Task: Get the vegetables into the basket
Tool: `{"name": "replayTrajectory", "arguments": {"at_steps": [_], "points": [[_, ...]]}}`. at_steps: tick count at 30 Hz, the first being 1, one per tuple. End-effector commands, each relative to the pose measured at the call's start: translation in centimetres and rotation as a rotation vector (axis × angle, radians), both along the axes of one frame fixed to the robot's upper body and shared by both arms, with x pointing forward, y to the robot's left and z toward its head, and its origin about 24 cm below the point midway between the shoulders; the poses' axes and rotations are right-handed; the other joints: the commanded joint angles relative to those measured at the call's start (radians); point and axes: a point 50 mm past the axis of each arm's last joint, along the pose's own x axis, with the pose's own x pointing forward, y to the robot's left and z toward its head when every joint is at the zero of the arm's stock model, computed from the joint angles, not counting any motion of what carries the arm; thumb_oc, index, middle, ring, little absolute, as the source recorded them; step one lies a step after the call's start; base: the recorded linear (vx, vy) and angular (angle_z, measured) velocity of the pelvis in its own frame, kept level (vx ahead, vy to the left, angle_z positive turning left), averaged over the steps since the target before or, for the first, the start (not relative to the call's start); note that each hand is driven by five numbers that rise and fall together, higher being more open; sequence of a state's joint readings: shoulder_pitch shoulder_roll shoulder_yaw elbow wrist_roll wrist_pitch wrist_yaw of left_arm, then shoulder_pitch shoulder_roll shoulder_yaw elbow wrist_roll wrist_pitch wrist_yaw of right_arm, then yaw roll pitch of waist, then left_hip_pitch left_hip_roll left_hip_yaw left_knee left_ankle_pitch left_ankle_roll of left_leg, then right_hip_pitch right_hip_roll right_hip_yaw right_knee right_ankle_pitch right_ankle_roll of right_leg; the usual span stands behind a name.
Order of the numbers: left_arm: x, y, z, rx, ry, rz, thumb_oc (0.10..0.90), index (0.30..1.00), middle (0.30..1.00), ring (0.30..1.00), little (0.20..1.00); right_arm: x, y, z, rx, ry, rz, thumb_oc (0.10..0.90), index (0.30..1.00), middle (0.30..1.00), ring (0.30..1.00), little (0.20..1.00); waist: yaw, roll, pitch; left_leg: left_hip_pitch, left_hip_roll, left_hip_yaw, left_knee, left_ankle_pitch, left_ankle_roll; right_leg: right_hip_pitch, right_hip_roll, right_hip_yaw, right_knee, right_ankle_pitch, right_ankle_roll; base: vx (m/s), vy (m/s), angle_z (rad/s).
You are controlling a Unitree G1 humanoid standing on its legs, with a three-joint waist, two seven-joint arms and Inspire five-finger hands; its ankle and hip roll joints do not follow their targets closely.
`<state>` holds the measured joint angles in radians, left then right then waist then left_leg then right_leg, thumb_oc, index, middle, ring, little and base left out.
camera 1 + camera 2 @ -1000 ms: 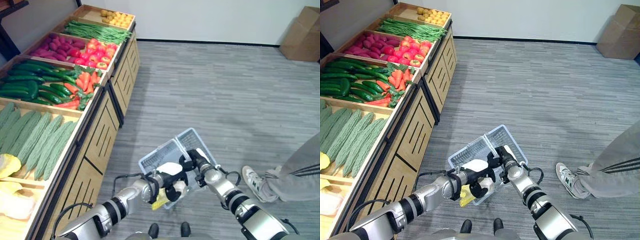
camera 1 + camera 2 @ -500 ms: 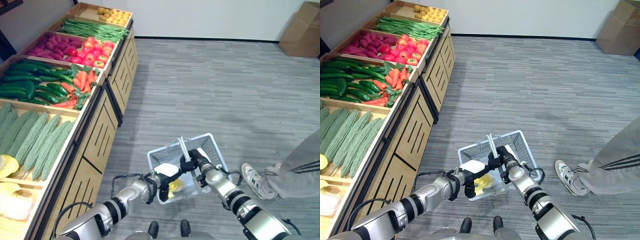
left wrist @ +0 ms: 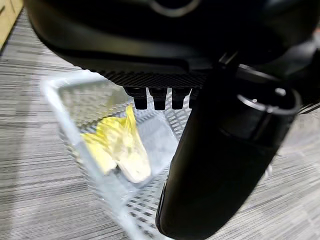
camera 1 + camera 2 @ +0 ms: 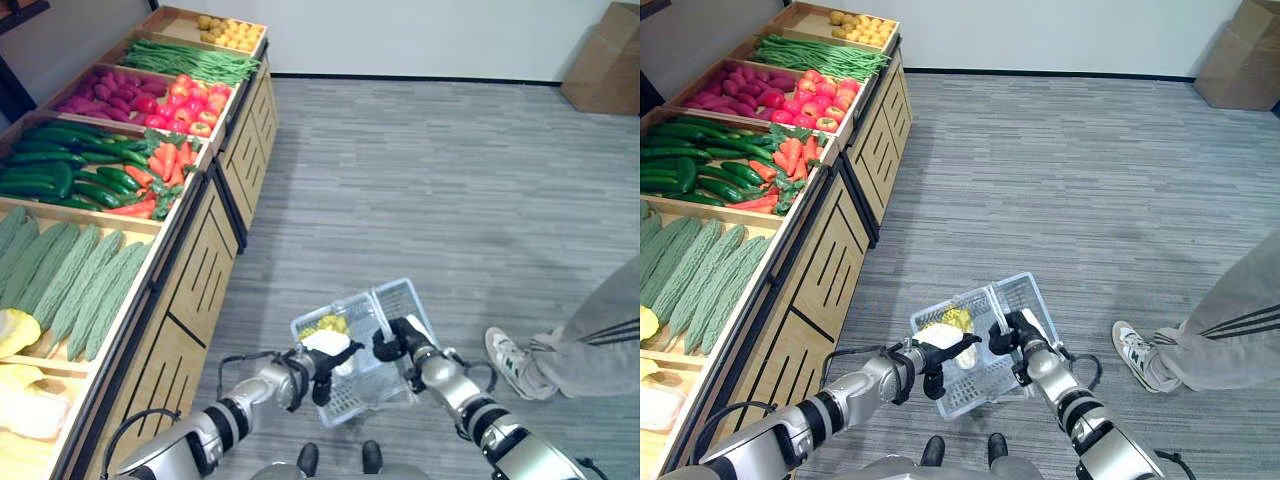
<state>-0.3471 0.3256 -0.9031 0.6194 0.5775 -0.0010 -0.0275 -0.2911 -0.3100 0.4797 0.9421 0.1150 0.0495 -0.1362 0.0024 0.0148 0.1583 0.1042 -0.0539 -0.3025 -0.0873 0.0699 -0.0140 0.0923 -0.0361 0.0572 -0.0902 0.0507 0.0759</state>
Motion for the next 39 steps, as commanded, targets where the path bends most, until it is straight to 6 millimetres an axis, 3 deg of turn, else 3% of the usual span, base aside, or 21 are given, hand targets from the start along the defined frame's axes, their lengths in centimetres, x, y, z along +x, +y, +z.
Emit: {"name": "replayTrajectory", "arguments": {"at_steps": [1,2,6,8,9,11,15,20,29,33,39], "points": [[1.0,1.5,0.3,-0.058,-0.032,0.114,0.9,1.0,1.0,1.0,1.0,1.3,-5.0,2.4,-0.082,-0.133,-0.104,0.4,0.3,0.3,0.3,0.3,-0.006,-0.019,-0.077,-0.029,0.025,0.162,0.0,-0.054,-0.011,0.044,0.02,-0.055,0.003,-0.095,0.004,0.01,-0.001,-0.05],[1.0,1.5,0.3,-0.058,-0.031,0.114,0.9,1.0,1.0,1.0,1.0,1.3,-5.0,2.4,-0.082,-0.132,-0.104,0.4,0.3,0.3,0.3,0.3,-0.006,-0.019,-0.077,-0.029,0.025,0.163,0.0,-0.055,-0.011,0.044,0.02,-0.054,0.003,-0.095,0.004,0.0,-0.002,-0.07],[-0.8,6.3,-1.6,-0.025,0.055,0.292,0.9,1.0,1.0,1.0,1.0,-2.9,-8.7,0.4,-0.115,-0.009,-0.232,0.4,0.3,0.3,0.3,0.3,-0.01,-0.018,-0.087,-0.021,0.024,0.168,0.0,-0.059,-0.008,0.044,0.018,-0.047,0.006,-0.094,0.003,0.0,-0.003,-0.05],[-1.9,8.1,-2.5,-0.014,0.1,0.368,0.9,1.0,1.0,1.0,1.0,-4.7,-9.6,-0.4,-0.108,0.041,-0.279,0.4,0.3,0.3,0.3,0.3,-0.012,-0.017,-0.09,-0.017,0.025,0.172,0.0,-0.061,-0.006,0.046,0.017,-0.042,0.008,-0.094,0.002,0.0,-0.003,-0.03],[-3.5,10.3,-3.6,-0.028,0.168,0.516,0.9,1.0,1.0,1.0,1.0,-7.0,-10.4,-1.4,-0.089,0.106,-0.35,0.4,0.3,0.3,0.3,0.3,-0.013,-0.016,-0.091,-0.014,0.025,0.176,0.0,-0.061,-0.005,0.042,0.017,-0.039,0.015,-0.095,0.002,0.0,-0.007,-0.08],[-4.4,11.0,-4.2,-0.024,0.198,0.564,0.9,1.0,1.0,1.0,1.0,-8.1,-10.6,-1.8,-0.08,0.133,-0.384,0.4,0.3,0.3,0.3,0.3,-0.014,-0.015,-0.092,-0.013,0.025,0.177,0.0,-0.061,-0.004,0.038,0.018,-0.035,0.019,-0.097,0.001,-0.01,-0.004,-0.15],[-8.6,13.7,-7.0,0.017,0.354,0.813,0.9,1.0,1.0,1.0,1.0,-11.7,-11.2,-3.3,-0.051,0.243,-0.494,0.4,0.3,0.3,0.3,0.3,-0.017,-0.013,-0.095,-0.005,0.027,0.182,0.001,-0.071,-0.001,0.04,0.018,-0.029,0.03,-0.108,-0.002,0.01,-0.002,-0.1],[-13.5,15.1,-9.3,0.064,0.528,1.07,0.9,1.0,1.0,1.0,1.0,-15.6,-10.9,-4.8,-0.013,0.359,-0.6,0.4,0.3,0.3,0.3,0.3,-0.023,-0.012,-0.097,0.002,0.028,0.195,0.0,-0.073,-0.003,0.04,0.02,-0.022,0.034,-0.108,-0.004,0.01,-0.004,-0.09],[-15.8,15.8,-9.8,0.075,0.585,1.202,0.9,1.0,1.0,1.0,1.0,-17.8,-10.0,-5.6,0.009,0.425,-0.631,0.4,0.3,0.3,0.3,0.3,-0.028,-0.01,-0.091,0.004,0.028,0.206,0.0,-0.075,-0.002,0.036,0.02,-0.016,0.036,-0.106,-0.005,0.0,0.002,-0.02],[-17.0,15.9,-10.1,0.032,0.613,1.318,0.9,1.0,1.0,1.0,1.0,-19.9,-8.8,-6.4,0.017,0.508,-0.638,0.4,0.3,0.3,0.3,0.3,-0.026,-0.01,-0.087,-0.001,0.028,0.209,0.0,-0.073,-0.003,0.033,0.02,-0.017,0.032,-0.103,-0.005,-0.01,0.003,-0.01],[-17.7,15.8,-10.2,-0.003,0.629,1.394,0.9,1.0,1.0,1.0,1.0,-21.5,-8.1,-6.8,0.031,0.558,-0.668,0.4,0.3,0.3,0.3,0.3,-0.029,-0.008,-0.088,0.004,0.027,0.215,0.0,-0.077,-0.004,0.041,0.019,-0.02,0.025,-0.102,-0.007,0.0,0.0,0.0]]}}
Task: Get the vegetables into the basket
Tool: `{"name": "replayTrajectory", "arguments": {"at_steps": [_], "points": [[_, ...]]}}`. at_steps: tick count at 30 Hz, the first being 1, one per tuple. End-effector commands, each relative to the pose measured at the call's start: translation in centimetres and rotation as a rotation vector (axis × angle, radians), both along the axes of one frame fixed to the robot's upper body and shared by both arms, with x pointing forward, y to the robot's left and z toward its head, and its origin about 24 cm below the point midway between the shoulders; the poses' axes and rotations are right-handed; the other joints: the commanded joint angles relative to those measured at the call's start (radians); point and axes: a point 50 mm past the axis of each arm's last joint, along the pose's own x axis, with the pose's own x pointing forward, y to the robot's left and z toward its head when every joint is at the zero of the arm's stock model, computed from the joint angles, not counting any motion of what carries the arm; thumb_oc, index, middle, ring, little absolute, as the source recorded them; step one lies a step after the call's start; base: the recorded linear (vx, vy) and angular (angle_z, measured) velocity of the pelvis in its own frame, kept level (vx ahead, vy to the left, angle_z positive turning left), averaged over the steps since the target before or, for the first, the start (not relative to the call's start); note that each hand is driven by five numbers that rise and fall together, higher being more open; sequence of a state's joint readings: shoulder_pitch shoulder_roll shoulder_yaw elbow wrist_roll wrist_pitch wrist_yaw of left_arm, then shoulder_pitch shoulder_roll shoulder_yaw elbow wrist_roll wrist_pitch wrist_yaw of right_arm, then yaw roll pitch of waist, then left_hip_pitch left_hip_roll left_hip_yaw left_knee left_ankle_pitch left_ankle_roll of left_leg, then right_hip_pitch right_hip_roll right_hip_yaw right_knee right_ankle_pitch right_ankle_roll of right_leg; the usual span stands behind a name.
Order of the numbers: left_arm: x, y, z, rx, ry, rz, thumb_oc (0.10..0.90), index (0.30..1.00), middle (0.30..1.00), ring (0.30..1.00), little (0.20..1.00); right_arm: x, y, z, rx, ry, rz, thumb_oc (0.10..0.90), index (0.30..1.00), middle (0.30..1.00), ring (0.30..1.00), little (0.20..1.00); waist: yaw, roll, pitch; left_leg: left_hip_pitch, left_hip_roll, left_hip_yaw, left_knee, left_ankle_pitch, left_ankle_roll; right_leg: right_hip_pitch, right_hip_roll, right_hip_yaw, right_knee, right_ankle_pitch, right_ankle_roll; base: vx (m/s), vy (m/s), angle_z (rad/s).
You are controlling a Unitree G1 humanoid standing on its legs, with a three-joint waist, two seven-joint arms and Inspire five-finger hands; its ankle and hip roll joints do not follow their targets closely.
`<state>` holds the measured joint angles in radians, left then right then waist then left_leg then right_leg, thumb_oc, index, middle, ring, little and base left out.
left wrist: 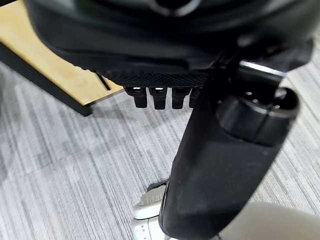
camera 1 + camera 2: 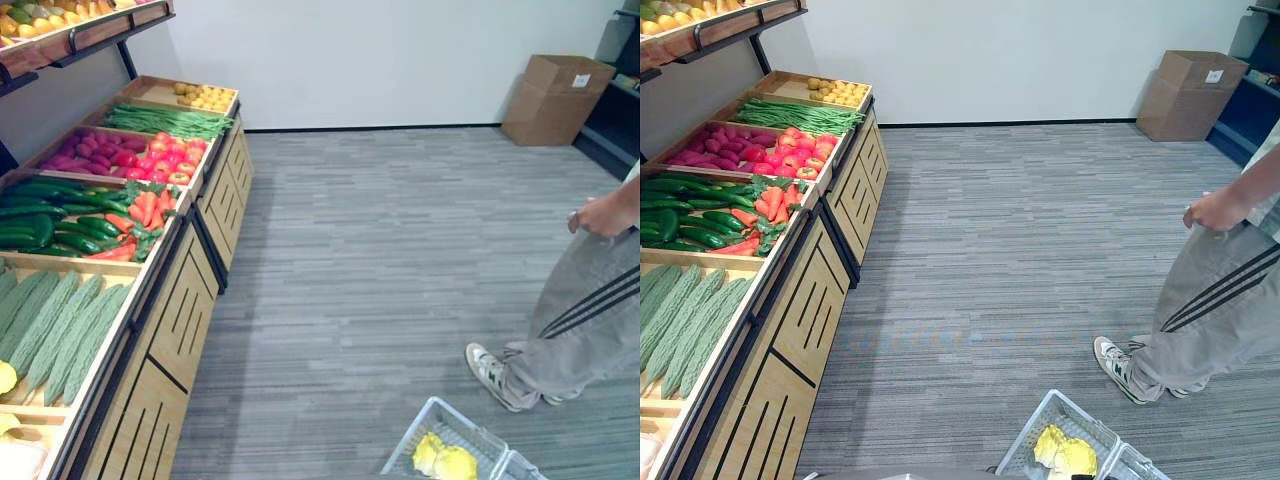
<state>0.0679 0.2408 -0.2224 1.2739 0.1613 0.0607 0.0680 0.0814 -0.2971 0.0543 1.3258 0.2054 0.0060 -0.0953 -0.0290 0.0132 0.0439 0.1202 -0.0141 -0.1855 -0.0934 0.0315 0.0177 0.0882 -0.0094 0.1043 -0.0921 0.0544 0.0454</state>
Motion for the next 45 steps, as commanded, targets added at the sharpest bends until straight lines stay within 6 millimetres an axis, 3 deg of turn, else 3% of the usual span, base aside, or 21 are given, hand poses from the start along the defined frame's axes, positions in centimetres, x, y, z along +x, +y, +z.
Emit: {"name": "replayTrajectory", "arguments": {"at_steps": [1,4,5,22,38,40,41,43,45], "points": [[1.8,0.6,0.3,0.034,-0.052,0.04,0.9,1.0,1.0,1.0,1.0,-0.6,-0.2,0.0,0.001,0.03,0.006,0.4,0.3,0.3,0.3,0.3,0.001,-0.006,0.027,-0.012,-0.013,0.1,0.006,-0.038,-0.036,0.044,-0.008,-0.067,0.026,-0.105,0.023,0.0,0.0,0.0],[1.9,0.3,0.2,0.027,-0.057,0.044,0.9,1.0,1.0,1.0,1.0,-0.6,0.0,-0.1,0.001,0.035,0.03,0.4,0.3,0.3,0.3,0.3,-0.004,-0.006,0.032,-0.015,-0.011,0.108,0.006,-0.038,-0.037,0.041,-0.007,-0.061,0.024,-0.102,0.023,-0.01,-0.002,-0.02],[3.7,-0.1,0.5,-0.012,-0.146,0.185,0.9,1.0,1.0,1.0,1.0,1.5,2.5,-0.6,0.051,-0.045,0.025,0.4,0.3,0.3,0.3,0.3,-0.015,-0.024,0.062,-0.085,0.046,0.287,0.047,-0.007,-0.048,-0.009,-0.035,-0.121,0.092,-0.116,0.037,0.0,0.0,0.0],[2.7,-0.5,0.2,-0.02,-0.119,0.194,0.9,1.0,1.0,1.0,1.0,0.5,2.3,-0.7,0.047,-0.015,0.007,0.4,0.3,0.3,0.3,0.3,-0.014,-0.023,0.047,-0.051,0.037,0.284,0.034,-0.028,-0.04,0.023,-0.041,-0.123,0.076,-0.121,0.04,0.02,0.006,0.03],[3.4,-0.3,0.4,-0.02,-0.142,0.199,0.9,1.0,1.0,1.0,1.0,0.4,2.1,-0.6,0.044,-0.009,0.004,0.4,0.3,0.3,0.3,0.3,-0.019,-0.019,0.056,-0.067,0.032,0.29,0.052,-0.045,-0.038,0.006,-0.051,-0.102,0.081,-0.123,0.042,0.03,0.003,-0.01],[3.6,-0.3,0.4,-0.023,-0.152,0.219,0.9,1.0,1.0,1.0,1.0,0.3,2.0,-0.6,0.042,-0.008,0.004,0.4,0.3,0.3,0.3,0.3,-0.024,-0.024,0.072,-0.085,0.041,0.286,0.106,-0.061,-0.043,-0.012,-0.044,-0.095,0.113,-0.135,0.031,0.01,-0.171,0.0],[3.7,-0.2,0.5,-0.024,-0.17,0.257,0.9,1.0,1.0,1.0,1.0,0.6,1.7,-0.5,0.033,-0.011,0.015,0.4,0.3,0.3,0.3,0.3,-0.024,-0.032,0.099,-0.128,0.049,0.275,0.2,-0.081,-0.055,-0.035,-0.034,-0.087,0.156,-0.149,0.012,-0.01,-0.224,0.0],[3.8,-0.1,0.5,-0.025,-0.173,0.265,0.9,1.0,1.0,1.0,1.0,0.5,1.7,-0.5,0.032,-0.01,0.014,0.4,0.3,0.3,0.3,0.3,-0.022,-0.034,0.104,-0.137,0.049,0.27,0.225,-0.083,-0.059,-0.037,-0.03,-0.085,0.167,-0.156,0.006,0.01,-0.198,-0.01],[3.7,0.1,0.5,-0.032,-0.187,0.307,0.9,1.0,1.0,1.0,1.0,0.5,1.4,-0.4,0.029,-0.007,0.026,0.4,0.3,0.3,0.3,0.3,-0.011,-0.049,0.132,-0.209,0.059,0.243,0.375,-0.025,-0.07,-0.044,-0.01,-0.068,0.209,-0.167,-0.025,0.03,-0.259,-0.16]]}}
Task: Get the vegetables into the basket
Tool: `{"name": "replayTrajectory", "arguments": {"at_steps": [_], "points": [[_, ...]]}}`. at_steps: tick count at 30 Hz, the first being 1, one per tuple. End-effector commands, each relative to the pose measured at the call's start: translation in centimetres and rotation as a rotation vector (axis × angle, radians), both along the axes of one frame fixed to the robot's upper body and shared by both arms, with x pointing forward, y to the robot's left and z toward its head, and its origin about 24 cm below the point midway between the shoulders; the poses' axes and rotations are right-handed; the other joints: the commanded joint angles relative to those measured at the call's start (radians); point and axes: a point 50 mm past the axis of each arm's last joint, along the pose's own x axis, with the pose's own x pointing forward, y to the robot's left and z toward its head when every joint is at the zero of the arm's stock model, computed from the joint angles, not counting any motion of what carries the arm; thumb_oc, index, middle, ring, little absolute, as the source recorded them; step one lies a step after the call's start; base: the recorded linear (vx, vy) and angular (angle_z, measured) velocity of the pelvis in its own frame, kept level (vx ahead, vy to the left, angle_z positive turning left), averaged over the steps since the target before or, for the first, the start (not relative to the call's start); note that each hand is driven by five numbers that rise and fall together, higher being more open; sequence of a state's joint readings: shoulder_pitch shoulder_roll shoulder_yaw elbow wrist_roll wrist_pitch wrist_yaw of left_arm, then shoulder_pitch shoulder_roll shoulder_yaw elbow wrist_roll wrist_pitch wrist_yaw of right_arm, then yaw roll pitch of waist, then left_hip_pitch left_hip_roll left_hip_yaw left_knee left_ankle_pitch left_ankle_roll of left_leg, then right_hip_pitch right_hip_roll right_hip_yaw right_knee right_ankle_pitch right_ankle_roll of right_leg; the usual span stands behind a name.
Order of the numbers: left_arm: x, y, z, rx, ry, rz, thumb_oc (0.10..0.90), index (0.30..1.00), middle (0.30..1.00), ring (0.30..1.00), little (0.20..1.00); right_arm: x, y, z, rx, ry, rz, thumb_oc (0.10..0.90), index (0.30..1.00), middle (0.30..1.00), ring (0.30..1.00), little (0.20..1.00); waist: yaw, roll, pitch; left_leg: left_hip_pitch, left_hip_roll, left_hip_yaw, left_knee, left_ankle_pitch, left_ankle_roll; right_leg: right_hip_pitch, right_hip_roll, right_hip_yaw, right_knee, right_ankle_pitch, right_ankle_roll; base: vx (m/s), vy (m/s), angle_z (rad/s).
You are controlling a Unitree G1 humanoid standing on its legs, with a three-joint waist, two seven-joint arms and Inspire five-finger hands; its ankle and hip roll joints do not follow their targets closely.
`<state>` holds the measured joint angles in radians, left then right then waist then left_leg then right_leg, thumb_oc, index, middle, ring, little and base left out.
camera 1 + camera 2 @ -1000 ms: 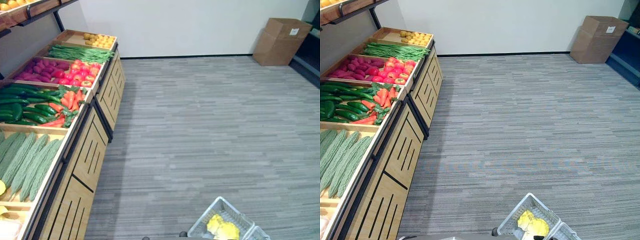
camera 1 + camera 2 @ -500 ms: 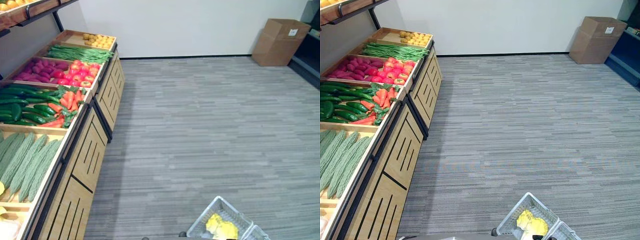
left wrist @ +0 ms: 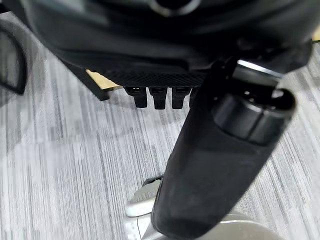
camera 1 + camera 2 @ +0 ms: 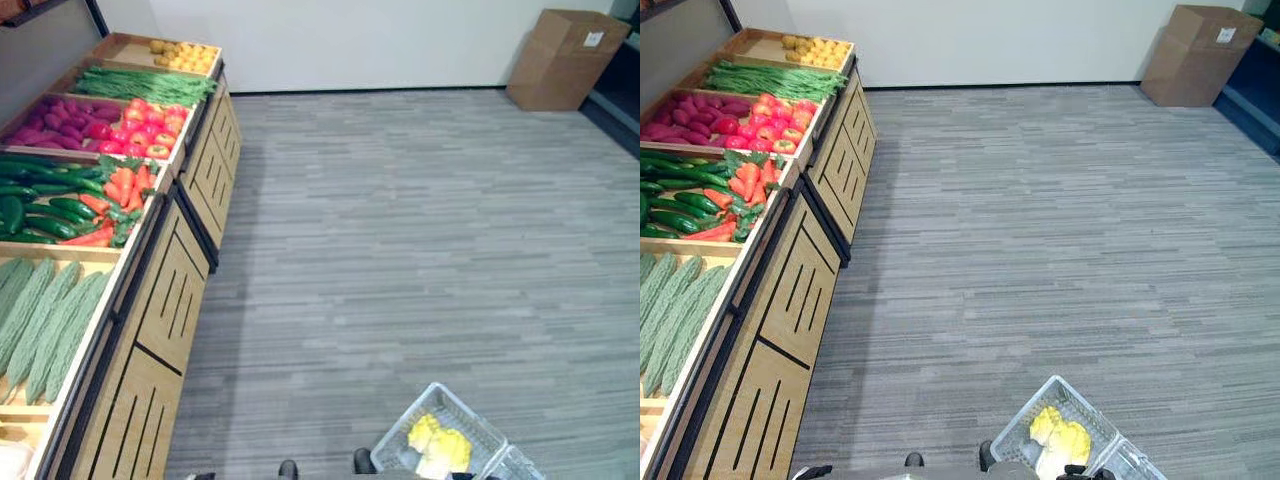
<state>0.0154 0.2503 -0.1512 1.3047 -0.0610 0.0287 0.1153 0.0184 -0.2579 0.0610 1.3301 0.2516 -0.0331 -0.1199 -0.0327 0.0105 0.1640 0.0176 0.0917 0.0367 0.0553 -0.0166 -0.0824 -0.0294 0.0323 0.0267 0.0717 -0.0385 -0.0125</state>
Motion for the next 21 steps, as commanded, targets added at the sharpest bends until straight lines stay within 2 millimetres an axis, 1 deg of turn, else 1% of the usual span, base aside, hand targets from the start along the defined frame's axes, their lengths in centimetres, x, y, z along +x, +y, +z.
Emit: {"name": "replayTrajectory", "arguments": {"at_steps": [1,2,4,5,7,8,9,10,11,12,13,15,16,17,18,19,20,21], "points": [[1.8,-0.7,0.1,-0.029,-0.072,0.048,0.9,1.0,1.0,1.0,1.0,-2.6,-0.1,-0.3,0.008,0.097,0.053,0.4,0.3,0.3,0.3,0.3,-0.002,-0.053,0.022,-0.141,-0.046,0.006,0.291,0.062,0.031,0.075,-0.044,0.014,0.055,-0.076,0.02,0.0,-0.245,-0.13],[2.1,-0.7,0.2,-0.037,-0.092,0.073,0.9,1.0,1.0,1.0,1.0,-2.5,-0.4,-0.2,-0.001,0.091,0.054,0.4,0.3,0.3,0.3,0.3,0.009,-0.064,0.043,-0.191,-0.049,-0.017,0.378,0.105,0.03,0.075,-0.044,0.017,0.066,-0.072,0.01,-0.01,-0.241,-0.01],[2.4,-1.0,0.2,-0.048,-0.103,0.081,0.9,1.0,1.0,1.0,1.0,-2.2,-0.6,-0.1,-0.007,0.084,0.06,0.4,0.3,0.3,0.3,0.3,0.01,-0.075,0.053,-0.262,-0.068,-0.038,0.447,0.105,0.045,0.066,-0.041,0.024,0.074,-0.076,-0.004,0.04,-0.182,0.06],[2.2,-1.1,0.1,-0.051,-0.096,0.088,0.9,1.0,1.0,1.0,1.0,-2.3,-0.9,0.0,-0.011,0.087,0.053,0.4,0.3,0.3,0.3,0.3,0.008,-0.079,0.052,-0.289,-0.066,-0.026,0.443,0.096,0.049,0.071,-0.045,0.022,0.07,-0.078,-0.005,0.15,-0.121,0.04],[2.1,-1.3,0.1,-0.058,-0.098,0.089,0.9,1.0,1.0,1.0,1.0,-2.9,-1.2,0.0,-0.018,0.104,0.04,0.4,0.3,0.3,0.3,0.3,0.014,-0.07,0.043,-0.32,-0.062,0.013,0.343,0.076,0.051,0.089,-0.041,0.021,0.058,-0.086,0.002,0.22,-0.051,-0.01],[2.0,-1.6,0.0,-0.063,-0.093,0.084,0.9,1.0,1.0,1.0,1.0,-3.0,-1.3,0.1,-0.019,0.107,0.04,0.4,0.3,0.3,0.3,0.3,0.021,-0.063,0.043,-0.315,-0.063,0.023,0.268,0.082,0.048,0.105,-0.037,0.025,0.051,-0.096,0.009,0.29,0.008,0.08],[1.9,-1.8,-0.1,-0.067,-0.093,0.087,0.9,1.0,1.0,1.0,1.0,-3.1,-1.5,0.1,-0.024,0.112,0.048,0.4,0.3,0.3,0.3,0.3,0.033,-0.048,0.044,-0.315,-0.066,0.011,0.15,0.118,0.037,0.13,-0.024,0.034,0.042,-0.11,0.016,0.31,0.031,0.14],[1.9,-2.1,-0.2,-0.073,-0.091,0.085,0.9,1.0,1.0,1.0,1.0,-3.3,-1.6,0.1,-0.03,0.121,0.056,0.4,0.3,0.3,0.3,0.3,0.042,-0.038,0.047,-0.322,-0.073,-0.002,0.063,0.138,0.033,0.152,-0.02,0.043,0.035,-0.125,0.02,0.44,0.041,0.01],[1.9,-2.7,-0.3,-0.081,-0.09,0.075,0.9,1.0,1.0,1.0,1.0,-3.5,-1.8,0.2,-0.042,0.131,0.059,0.4,0.3,0.3,0.3,0.3,0.055,-0.023,0.047,-0.35,-0.075,-0.025,-0.05,0.166,0.022,0.197,-0.021,0.064,0.037,-0.167,0.022,0.59,0.076,-0.03],[1.4,-3.0,-0.4,-0.085,-0.077,0.073,0.9,1.0,1.0,1.0,1.0,-3.5,-2.1,0.3,-0.051,0.128,0.046,0.4,0.3,0.3,0.3,0.3,0.065,-0.011,0.03,-0.375,-0.064,-0.004,-0.123,0.191,0.009,0.247,-0.028,0.096,0.026,-0.194,0.028,0.49,0.064,-0.06],[1.4,-3.0,-0.4,-0.085,-0.077,0.073,0.9,1.0,1.0,1.0,1.0,-3.5,-2.1,0.3,-0.051,0.128,0.046,0.4,0.3,0.3,0.3,0.3,0.066,-0.012,0.031,-0.373,-0.065,-0.003,-0.124,0.19,0.009,0.249,-0.03,0.097,0.026,-0.194,0.028,0.44,0.093,-0.23],[0.8,-3.3,-0.6,-0.082,-0.052,0.066,0.9,1.0,1.0,1.0,1.0,-3.5,-2.0,0.3,-0.046,0.128,0.047,0.4,0.3,0.3,0.3,0.3,0.073,0.001,0.002,-0.39,-0.047,0.084,-0.128,0.224,0.0,0.308,-0.043,0.103,0.014,-0.225,0.037,0.46,0.125,-0.48],[0.2,-3.2,-0.7,-0.083,-0.041,0.085,0.9,1.0,1.0,1.0,1.0,-3.5,-1.9,0.2,-0.038,0.134,0.05,0.4,0.3,0.3,0.3,0.3,0.087,0.005,-0.02,-0.368,-0.041,0.088,-0.124,0.227,0.015,0.332,-0.058,0.114,0.006,-0.235,0.046,0.54,0.181,-0.56],[-0.1,-3.0,-0.7,-0.081,-0.032,0.096,0.9,1.0,1.0,1.0,1.0,-3.7,-1.8,0.2,-0.034,0.143,0.054,0.4,0.3,0.3,0.3,0.3,0.092,0.003,-0.033,-0.355,-0.04,0.089,-0.131,0.261,0.01,0.345,-0.08,0.109,0.001,-0.234,0.053,0.59,0.227,-0.58],[-0.3,-3.1,-0.7,-0.081,-0.026,0.096,0.9,1.0,1.0,1.0,1.0,-3.9,-1.7,0.1,-0.031,0.144,0.053,0.4,0.3,0.3,0.3,0.3,0.094,-0.008,-0.058,-0.354,-0.054,0.106,-0.13,0.291,0.004,0.361,-0.113,0.097,-0.004,-0.226,0.071,0.56,0.213,-0.51],[-0.3,-3.0,-0.7,-0.08,-0.02,0.098,0.9,1.0,1.0,1.0,1.0,-4.1,-1.8,0.1,-0.028,0.157,0.049,0.4,0.3,0.3,0.3,0.3,0.101,-0.016,-0.078,-0.346,-0.059,0.113,-0.126,0.292,0.009,0.354,-0.139,0.085,-0.001,-0.203,0.091,0.64,0.222,-0.67],[-0.6,-2.8,-0.7,-0.076,-0.017,0.107,0.9,1.0,1.0,1.0,1.0,-4.3,-1.8,0.1,-0.033,0.159,0.037,0.4,0.3,0.3,0.3,0.3,0.108,-0.038,-0.098,-0.334,-0.081,0.12,-0.119,0.274,0.024,0.342,-0.178,0.091,0.027,-0.126,0.12,0.55,0.171,-0.57],[-0.5,-2.6,-0.7,-0.075,-0.018,0.108,0.9,1.0,1.0,1.0,1.0,-4.1,-1.8,0.1,-0.032,0.153,0.029,0.4,0.3,0.3,0.3,0.3,0.108,-0.043,-0.105,-0.32,-0.089,0.124,-0.122,0.265,0.028,0.318,-0.192,0.09,0.055,-0.073,0.134,0.66,0.221,-0.84]]}}
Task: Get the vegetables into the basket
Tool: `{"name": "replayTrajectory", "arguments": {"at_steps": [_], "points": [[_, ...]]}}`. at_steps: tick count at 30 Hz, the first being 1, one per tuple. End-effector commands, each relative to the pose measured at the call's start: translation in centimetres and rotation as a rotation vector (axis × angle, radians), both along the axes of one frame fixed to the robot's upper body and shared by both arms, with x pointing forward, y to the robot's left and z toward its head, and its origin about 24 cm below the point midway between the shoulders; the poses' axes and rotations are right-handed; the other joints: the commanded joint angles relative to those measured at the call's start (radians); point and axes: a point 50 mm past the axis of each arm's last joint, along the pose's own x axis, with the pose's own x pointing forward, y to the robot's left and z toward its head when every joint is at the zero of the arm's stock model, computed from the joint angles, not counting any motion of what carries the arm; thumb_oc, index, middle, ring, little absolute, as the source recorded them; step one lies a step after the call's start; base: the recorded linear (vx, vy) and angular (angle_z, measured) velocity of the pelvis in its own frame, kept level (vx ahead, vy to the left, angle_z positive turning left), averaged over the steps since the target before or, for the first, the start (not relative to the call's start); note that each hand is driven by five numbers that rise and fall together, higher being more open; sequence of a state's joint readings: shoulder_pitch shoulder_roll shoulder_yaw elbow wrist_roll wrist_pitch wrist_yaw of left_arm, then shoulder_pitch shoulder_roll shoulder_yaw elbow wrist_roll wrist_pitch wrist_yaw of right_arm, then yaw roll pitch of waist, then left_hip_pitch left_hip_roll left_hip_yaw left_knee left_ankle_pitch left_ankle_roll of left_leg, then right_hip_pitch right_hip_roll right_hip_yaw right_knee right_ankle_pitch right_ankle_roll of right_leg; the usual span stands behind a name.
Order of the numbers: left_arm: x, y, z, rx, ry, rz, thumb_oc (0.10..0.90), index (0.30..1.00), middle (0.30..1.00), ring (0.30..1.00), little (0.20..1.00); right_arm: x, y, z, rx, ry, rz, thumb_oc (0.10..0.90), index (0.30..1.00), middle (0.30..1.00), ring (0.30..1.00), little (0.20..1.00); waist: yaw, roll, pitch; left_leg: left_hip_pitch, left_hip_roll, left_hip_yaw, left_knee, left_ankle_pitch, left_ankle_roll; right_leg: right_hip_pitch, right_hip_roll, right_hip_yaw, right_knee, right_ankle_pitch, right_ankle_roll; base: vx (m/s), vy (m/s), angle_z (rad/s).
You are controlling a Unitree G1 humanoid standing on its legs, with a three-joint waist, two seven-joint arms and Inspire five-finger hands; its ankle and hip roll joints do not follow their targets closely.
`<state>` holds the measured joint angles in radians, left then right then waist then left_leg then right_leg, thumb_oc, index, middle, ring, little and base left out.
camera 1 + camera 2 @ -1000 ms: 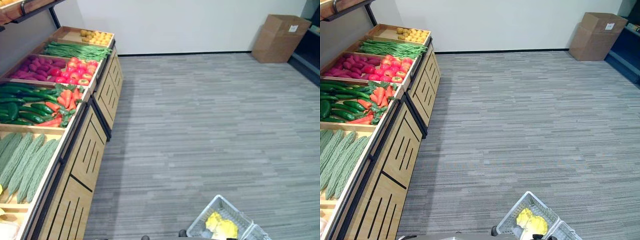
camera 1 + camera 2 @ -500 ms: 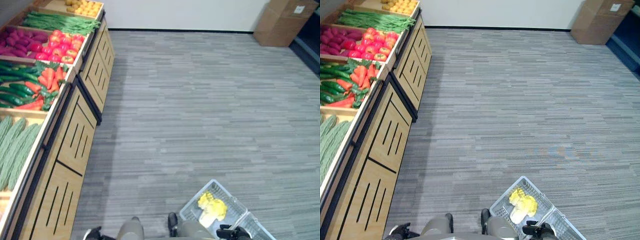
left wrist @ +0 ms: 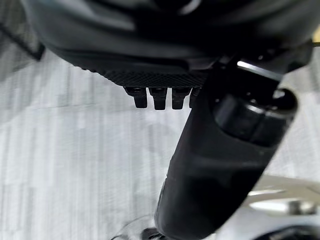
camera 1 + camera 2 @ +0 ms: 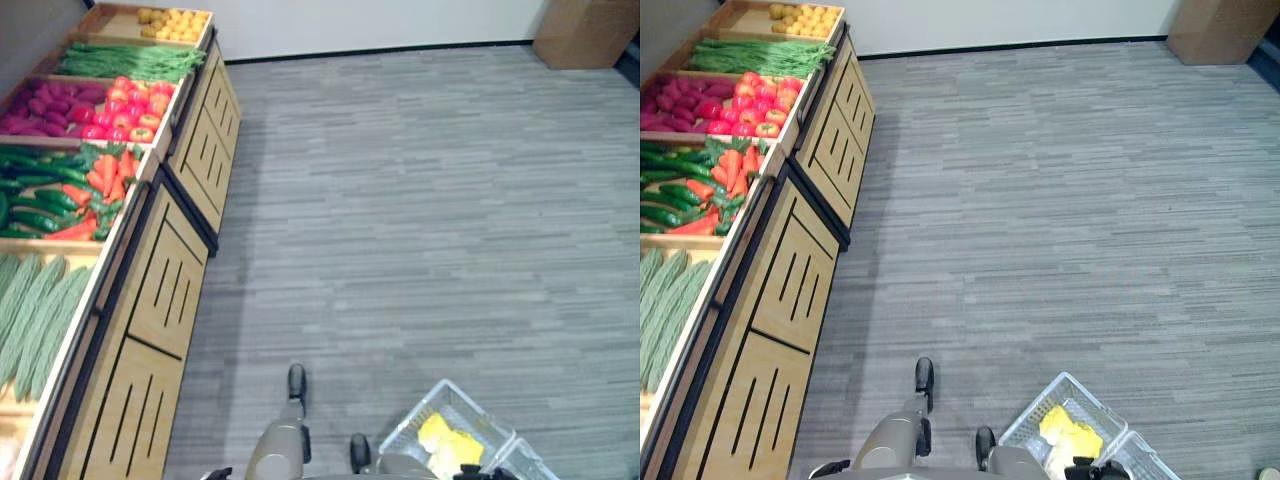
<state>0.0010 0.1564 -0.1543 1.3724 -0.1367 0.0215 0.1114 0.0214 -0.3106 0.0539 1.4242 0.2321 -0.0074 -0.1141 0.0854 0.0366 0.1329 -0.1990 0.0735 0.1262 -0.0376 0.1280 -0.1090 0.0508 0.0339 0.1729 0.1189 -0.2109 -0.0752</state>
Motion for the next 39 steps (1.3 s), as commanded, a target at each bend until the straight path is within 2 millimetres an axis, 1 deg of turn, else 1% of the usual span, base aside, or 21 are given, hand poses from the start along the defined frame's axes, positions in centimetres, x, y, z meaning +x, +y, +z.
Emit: {"name": "replayTrajectory", "arguments": {"at_steps": [1,2,3,4,7,9,11,12,14,18,20,22,25,28,29,30,33,35,36,37,39], "points": [[0.7,1.1,0.4,0.039,-0.056,0.021,0.9,1.0,1.0,1.0,1.0,-0.8,0.5,-0.2,0.023,0.013,0.071,0.4,0.3,0.3,0.3,0.3,-0.013,-0.088,-0.076,-0.062,-0.103,0.058,-0.028,0.083,0.081,0.199,-0.23,-0.059,0.086,0.27,0.222,0.57,0.213,-0.65],[1.1,1.2,0.4,0.043,-0.066,0.0,0.9,1.0,1.0,1.0,1.0,-0.4,0.5,-0.2,0.022,0.007,0.092,0.4,0.3,0.3,0.3,0.3,-0.01,-0.092,-0.074,-0.047,-0.116,0.066,-0.025,0.066,0.091,0.182,-0.244,-0.065,0.125,0.346,0.225,0.43,0.171,-0.6],[1.1,1.2,0.4,0.042,-0.066,0.0,0.9,1.0,1.0,1.0,1.0,-0.4,0.5,-0.1,0.021,0.007,0.092,0.4,0.3,0.3,0.3,0.3,-0.008,-0.089,-0.075,-0.049,-0.112,0.067,-0.025,0.066,0.091,0.179,-0.241,-0.062,0.124,0.349,0.225,0.25,0.13,-0.29],[1.8,1.4,0.6,0.047,-0.086,-0.021,0.9,1.0,1.0,1.0,1.0,0.2,0.4,0.0,0.015,-0.013,0.109,0.4,0.3,0.3,0.3,0.3,-0.011,-0.088,-0.063,-0.03,-0.126,0.065,-0.02,0.043,0.109,0.149,-0.257,-0.076,0.21,0.421,0.216,0.21,0.154,-0.28],[3.5,1.6,1.0,0.051,-0.135,-0.033,0.9,1.0,1.0,1.0,1.0,1.3,0.1,0.2,0.0,-0.059,0.087,0.4,0.3,0.3,0.3,0.3,-0.032,-0.056,-0.02,0.04,-0.135,0.041,-0.023,-0.006,0.149,0.044,-0.266,-0.113,0.418,0.506,0.163,0.33,0.252,-0.03],[4.3,1.9,1.3,0.058,-0.157,-0.035,0.9,1.0,1.0,1.0,1.0,1.7,0.6,0.1,0.007,-0.078,0.082,0.4,0.3,0.3,0.3,0.3,-0.053,-0.044,0.014,0.1,-0.139,0.012,-0.038,-0.034,0.16,-0.032,-0.265,-0.151,0.505,0.452,0.151,0.32,0.143,0.48],[4.7,1.9,1.4,0.059,-0.169,-0.043,0.9,1.0,1.0,1.0,1.0,1.6,0.8,0.0,0.012,-0.084,0.062,0.4,0.3,0.3,0.3,0.3,-0.076,-0.025,0.035,0.155,-0.123,-0.012,-0.048,-0.056,0.156,-0.126,-0.236,-0.197,0.509,0.336,0.133,0.34,0.037,0.61],[4.9,1.9,1.4,0.063,-0.172,-0.053,0.9,1.0,1.0,1.0,1.0,1.5,1.0,-0.1,0.018,-0.087,0.05,0.4,0.3,0.3,0.3,0.3,-0.093,-0.02,0.047,0.186,-0.116,-0.023,-0.05,-0.072,0.149,-0.164,-0.213,-0.221,0.492,0.254,0.127,0.34,-0.032,0.33],[5.1,1.9,1.5,0.065,-0.171,-0.068,0.9,1.0,1.0,1.0,1.0,1.1,1.2,-0.2,0.031,-0.079,0.03,0.4,0.3,0.3,0.3,0.3,-0.126,-0.018,0.062,0.238,-0.108,-0.048,-0.05,-0.099,0.136,-0.229,-0.136,-0.233,0.393,0.158,0.125,0.37,-0.113,0.38],[4.8,1.8,1.3,0.069,-0.141,-0.111,0.9,1.0,1.0,1.0,1.0,0.0,1.7,-0.5,0.051,-0.053,-0.002,0.4,0.3,0.3,0.3,0.3,-0.179,-0.053,0.065,0.333,-0.147,-0.108,-0.05,-0.173,0.116,-0.253,-0.045,-0.192,-0.065,0.268,0.19,0.43,-0.158,0.44],[4.9,1.8,1.3,0.064,-0.142,-0.124,0.9,1.0,1.0,1.0,1.0,-0.6,1.5,-0.5,0.049,-0.036,-0.026,0.4,0.3,0.3,0.3,0.3,-0.205,-0.057,0.065,0.374,-0.158,-0.139,-0.05,-0.2,0.11,-0.306,-0.021,-0.162,-0.155,0.32,0.214,0.41,-0.114,0.38],[4.4,1.6,1.1,0.056,-0.127,-0.12,0.9,1.0,1.0,1.0,1.0,-1.2,1.6,-0.5,0.051,-0.021,-0.032,0.4,0.3,0.3,0.3,0.3,-0.22,-0.056,0.063,0.426,-0.162,-0.172,-0.05,-0.228,0.103,-0.331,-0.015,-0.179,-0.182,0.349,0.23,0.43,-0.147,0.89],[3.1,1.1,0.7,0.035,-0.088,-0.119,0.9,1.0,1.0,1.0,1.0,-2.4,1.3,-0.5,0.048,0.011,-0.032,0.4,0.3,0.3,0.3,0.3,-0.243,-0.051,0.03,0.5,-0.143,-0.208,-0.05,-0.275,0.097,-0.294,-0.017,-0.147,-0.175,0.367,0.204,0.42,-0.217,0.97],[2.7,0.8,0.6,0.03,-0.077,-0.108,0.9,1.0,1.0,1.0,1.0,-2.4,0.7,-0.3,0.042,0.004,-0.047,0.4,0.3,0.3,0.3,0.3,-0.258,-0.026,0.012,0.502,-0.095,-0.219,-0.017,-0.251,0.07,-0.285,-0.004,-0.114,-0.137,0.368,0.175,0.36,-0.288,0.59],[2.6,0.6,0.5,0.022,-0.078,-0.089,0.9,1.0,1.0,1.0,1.0,-2.1,0.2,-0.2,0.032,-0.001,-0.046,0.4,0.3,0.3,0.3,0.3,-0.256,-0.008,0.006,0.488,-0.064,-0.224,0.039,-0.179,0.04,-0.276,0.01,-0.123,-0.102,0.337,0.151,0.29,-0.298,0.35],[2.6,0.6,0.5,0.022,-0.078,-0.089,0.9,1.0,1.0,1.0,1.0,-2.1,0.2,-0.1,0.032,-0.001,-0.046,0.4,0.3,0.3,0.3,0.3,-0.257,-0.007,0.006,0.489,-0.063,-0.224,0.038,-0.179,0.039,-0.276,0.011,-0.124,-0.1,0.336,0.151,0.27,-0.261,0.04],[3.0,0.3,0.6,0.011,-0.096,-0.081,0.9,1.0,1.0,1.0,1.0,-0.7,-0.3,0.1,0.02,-0.037,-0.02,0.4,0.3,0.3,0.3,0.3,-0.252,0.004,-0.002,0.456,-0.045,-0.247,0.127,-0.055,-0.002,-0.237,0.021,-0.117,-0.08,0.3,0.124,0.24,-0.235,-0.15],[3.4,0.3,0.7,0.016,-0.11,-0.088,0.9,1.0,1.0,1.0,1.0,-0.1,-0.4,0.2,0.019,-0.052,-0.002,0.4,0.3,0.3,0.3,0.3,-0.247,0.004,-0.004,0.446,-0.028,-0.246,0.169,0.003,-0.021,-0.218,0.03,-0.115,-0.063,0.274,0.111,0.2,-0.209,-0.09],[3.4,0.3,0.7,0.016,-0.11,-0.088,0.9,1.0,1.0,1.0,1.0,-0.1,-0.4,0.2,0.019,-0.052,-0.002,0.4,0.3,0.3,0.3,0.3,-0.247,0.004,-0.004,0.446,-0.028,-0.247,0.169,0.003,-0.021,-0.218,0.03,-0.115,-0.062,0.273,0.111,0.3,-0.354,-0.21],[3.9,0.2,0.8,0.012,-0.135,-0.062,0.9,1.0,1.0,1.0,1.0,0.8,-0.7,0.4,0.016,-0.089,-0.007,0.4,0.3,0.3,0.3,0.3,-0.232,-0.017,0.002,0.377,-0.022,-0.214,0.355,0.098,-0.03,-0.164,0.021,-0.103,-0.056,0.243,0.087,0.23,-0.279,-0.17],[4.1,0.2,0.8,0.012,-0.142,-0.061,0.9,1.0,1.0,1.0,1.0,1.0,-0.7,0.4,0.017,-0.095,-0.002,0.4,0.3,0.3,0.3,0.3,-0.226,-0.033,0.005,0.341,-0.025,-0.19,0.432,0.104,-0.023,-0.147,0.011,-0.097,-0.058,0.239,0.081,0.2,-0.275,-0.03]]}}
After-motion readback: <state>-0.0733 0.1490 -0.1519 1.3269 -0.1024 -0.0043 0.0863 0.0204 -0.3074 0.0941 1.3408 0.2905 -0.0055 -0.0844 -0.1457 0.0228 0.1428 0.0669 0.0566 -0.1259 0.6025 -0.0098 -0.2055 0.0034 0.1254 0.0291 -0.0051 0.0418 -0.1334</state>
